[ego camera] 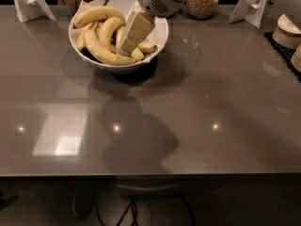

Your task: Pick banana from white bowl

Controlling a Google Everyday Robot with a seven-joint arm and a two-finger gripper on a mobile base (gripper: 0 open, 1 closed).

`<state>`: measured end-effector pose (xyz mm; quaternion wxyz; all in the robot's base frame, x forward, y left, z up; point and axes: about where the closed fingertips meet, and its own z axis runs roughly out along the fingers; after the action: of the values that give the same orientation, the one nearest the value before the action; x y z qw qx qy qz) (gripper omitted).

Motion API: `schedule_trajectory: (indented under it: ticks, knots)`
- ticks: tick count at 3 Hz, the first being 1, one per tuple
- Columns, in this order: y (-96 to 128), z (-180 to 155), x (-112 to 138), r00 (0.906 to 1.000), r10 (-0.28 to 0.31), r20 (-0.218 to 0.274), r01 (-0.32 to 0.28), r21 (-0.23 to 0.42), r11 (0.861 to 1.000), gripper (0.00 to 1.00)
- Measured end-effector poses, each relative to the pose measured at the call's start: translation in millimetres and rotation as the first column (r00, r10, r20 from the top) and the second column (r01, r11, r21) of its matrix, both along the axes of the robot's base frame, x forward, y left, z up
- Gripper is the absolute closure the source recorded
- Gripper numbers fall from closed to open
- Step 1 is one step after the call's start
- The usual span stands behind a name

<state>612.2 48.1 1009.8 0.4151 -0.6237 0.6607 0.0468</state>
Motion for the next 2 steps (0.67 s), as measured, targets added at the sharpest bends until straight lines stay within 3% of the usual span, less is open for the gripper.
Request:
schedule_trajectory:
  ticks: [1, 2]
  knots:
    - [0.8, -2.6, -1.5, 0.9998, -0.013, -0.015, 0.013, 0.015, 1.0, 0.0]
    - [14.1, -16.2, -7.5, 0.997, -0.034, -0.07, 0.037, 0.049, 0.998, 0.0]
